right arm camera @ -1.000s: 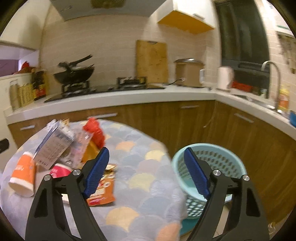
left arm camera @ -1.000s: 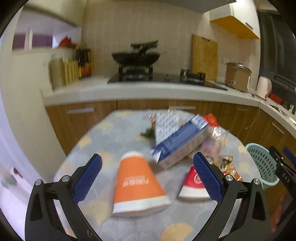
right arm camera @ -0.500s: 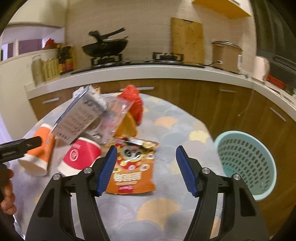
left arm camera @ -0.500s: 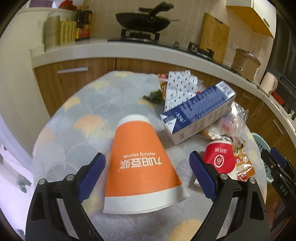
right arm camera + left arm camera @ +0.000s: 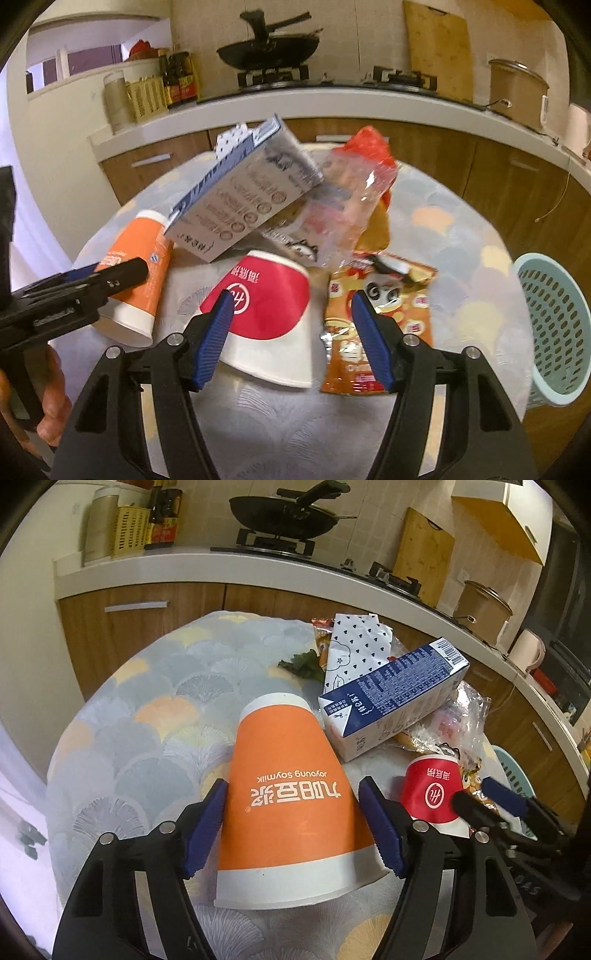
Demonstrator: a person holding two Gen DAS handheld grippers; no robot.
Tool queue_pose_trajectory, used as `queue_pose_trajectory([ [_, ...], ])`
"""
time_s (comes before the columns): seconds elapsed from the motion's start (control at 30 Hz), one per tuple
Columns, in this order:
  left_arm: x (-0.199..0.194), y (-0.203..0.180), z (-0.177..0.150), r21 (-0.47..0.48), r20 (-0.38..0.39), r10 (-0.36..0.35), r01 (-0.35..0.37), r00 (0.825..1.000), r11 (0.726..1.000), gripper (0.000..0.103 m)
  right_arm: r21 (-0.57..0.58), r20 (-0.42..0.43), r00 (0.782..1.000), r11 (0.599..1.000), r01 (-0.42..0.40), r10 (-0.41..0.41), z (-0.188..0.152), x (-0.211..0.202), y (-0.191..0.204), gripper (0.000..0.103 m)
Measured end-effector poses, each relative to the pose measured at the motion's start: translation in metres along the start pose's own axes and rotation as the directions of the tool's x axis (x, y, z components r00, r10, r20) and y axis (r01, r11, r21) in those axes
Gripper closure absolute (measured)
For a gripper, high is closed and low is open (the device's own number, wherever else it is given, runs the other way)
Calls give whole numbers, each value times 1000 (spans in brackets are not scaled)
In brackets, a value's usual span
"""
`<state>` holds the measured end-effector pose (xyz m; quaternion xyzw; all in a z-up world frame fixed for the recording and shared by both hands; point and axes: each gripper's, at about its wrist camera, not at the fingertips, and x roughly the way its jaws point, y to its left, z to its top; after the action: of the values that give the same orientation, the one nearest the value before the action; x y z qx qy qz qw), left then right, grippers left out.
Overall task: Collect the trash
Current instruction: 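Grasp the orange paper cup with the left tool while the right tool grasps the red-and-white cup, then carry both cups over the blue basket and open both tools to drop them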
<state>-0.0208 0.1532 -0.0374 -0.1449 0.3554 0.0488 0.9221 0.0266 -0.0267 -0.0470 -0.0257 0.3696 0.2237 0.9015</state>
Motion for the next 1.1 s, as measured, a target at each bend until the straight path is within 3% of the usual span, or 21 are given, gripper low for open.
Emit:
queue_pose_trajectory([
  [0.37, -8, -6, -8, 41, 24, -14, 13, 1000, 999, 34, 40, -82, 995, 997, -61, 64, 7, 26, 10, 38],
  [0.43, -9, -4, -7, 37, 26, -18, 17, 1000, 999, 34, 37, -74, 994, 996, -79, 81, 7, 24, 12, 49],
  [0.5, -12, -3, -6, 32, 29, -21, 21, 999, 999, 34, 31, -40, 996, 997, -73, 74, 6, 17, 11, 61],
  [0.6, -17, -6, -3, 40, 40, -37, 36, 999, 999, 34, 12, 12, 997, 997, -72, 72, 8, 0, 14, 68],
  [0.87, -46, -29, 1, 72, 105, -79, 71, 991, 995, 34, -23, 115, 993, 1000, -4, 6, 7, -39, 5, 70],
  [1.1, -59, -78, 10, 145, 145, -158, 137, 977, 980, 34, 53, 206, 974, 995, 81, -90, 13, -84, -45, 70],
])
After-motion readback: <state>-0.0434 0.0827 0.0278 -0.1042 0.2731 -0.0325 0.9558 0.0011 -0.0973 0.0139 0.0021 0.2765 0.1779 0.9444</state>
